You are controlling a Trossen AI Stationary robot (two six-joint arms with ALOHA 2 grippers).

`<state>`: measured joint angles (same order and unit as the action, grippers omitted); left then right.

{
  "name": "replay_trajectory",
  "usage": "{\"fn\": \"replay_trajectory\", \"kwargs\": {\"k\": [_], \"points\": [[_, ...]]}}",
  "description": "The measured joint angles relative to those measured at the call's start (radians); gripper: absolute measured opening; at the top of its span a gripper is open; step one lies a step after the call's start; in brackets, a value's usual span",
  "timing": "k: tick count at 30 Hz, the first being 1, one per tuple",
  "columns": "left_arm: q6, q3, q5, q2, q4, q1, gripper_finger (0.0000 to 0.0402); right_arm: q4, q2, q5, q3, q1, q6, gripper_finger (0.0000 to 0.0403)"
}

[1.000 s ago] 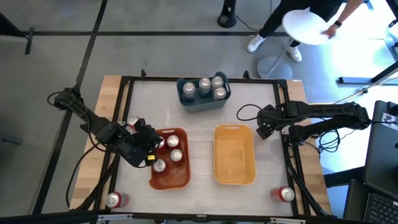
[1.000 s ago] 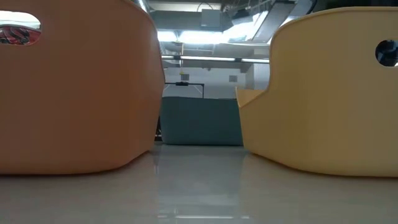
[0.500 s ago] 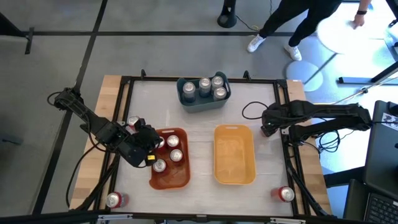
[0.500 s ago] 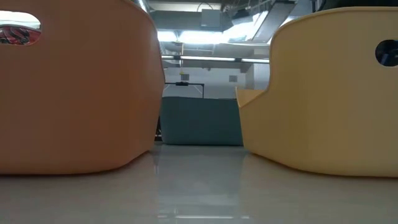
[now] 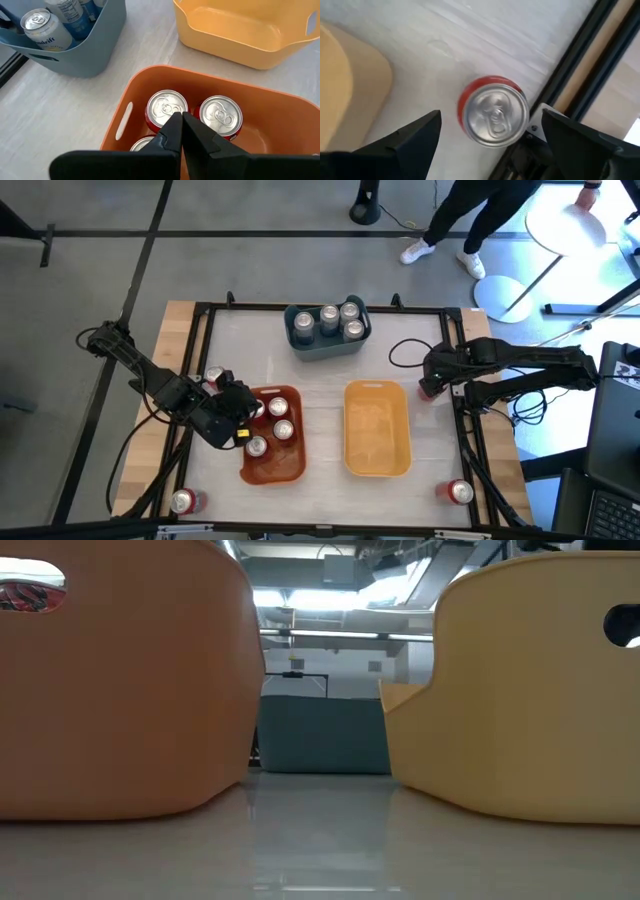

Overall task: Sort soda cans
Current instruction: Put the top right red soda can into the yellow bin

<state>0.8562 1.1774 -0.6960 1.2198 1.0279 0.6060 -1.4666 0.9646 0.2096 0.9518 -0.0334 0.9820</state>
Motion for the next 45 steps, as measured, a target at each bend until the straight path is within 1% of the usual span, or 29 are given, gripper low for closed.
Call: {"fn": "replay_trajectory", "kwargs": {"k": [5, 11, 14, 18, 23, 27, 34, 37, 40, 41, 45], "points": [[0.0, 0.0, 0.0, 0.0, 0.0, 0.0, 0.0001, 0.035, 0.0, -0.007, -0.014, 0.0, -0.003, 0.0344], [-0.002, 0.0, 0.0, 0.0, 0.0, 0.0, 0.0001, 0.062, -0.001, -0.008, -0.099, 0.0, 0.02, 0.0344], [-0.004, 0.0, -0.001, 0.0, 0.0, 0.0, 0.0001, 0.108, 0.003, -0.002, -0.135, 0.0, 0.023, 0.0344], [-0.003, 0.0, -0.007, 0.0, -0.008, 0.0, 0.0001, 0.184, 0.01, -0.013, -0.138, -0.001, 0.008, 0.0344], [-0.009, 0.0, -0.007, 0.0, -0.028, 0.0, 0.0001, 0.157, 0.037, -0.042, -0.139, 0.0, 0.008, 0.0344], [-0.011, 0.0, -0.007, 0.0, -0.028, 0.0, 0.0001, 0.185, 0.06, -0.064, -0.164, 0.0, 0.003, 0.0344], [-0.023, 0.0, -0.007, 0.0, -0.029, 0.0, 0.0001, 0.204, 0.118, -0.07, -0.163, 0.0, -0.023, 0.0343], [-0.024, 0.0, -0.007, 0.0, -0.03, 0.0, 0.0001, 0.21, 0.131, -0.066, -0.159, 0.0, -0.045, 0.0324], [-0.023, 0.0, -0.007, 0.0, -0.03, 0.0, 0.0001, 0.21, 0.131, -0.057, -0.158, 0.0, -0.056, 0.0285], [-0.023, 0.0, -0.007, 0.0, -0.03, 0.0, 0.0001, 0.21, 0.128, -0.053, -0.158, 0.0, -0.065, 0.0279], [-0.023, 0.0, -0.007, 0.0, -0.034, 0.0, 0.0001, 0.181, 0.122, -0.036, -0.129, 0.0, -0.07, 0.0279]]}}
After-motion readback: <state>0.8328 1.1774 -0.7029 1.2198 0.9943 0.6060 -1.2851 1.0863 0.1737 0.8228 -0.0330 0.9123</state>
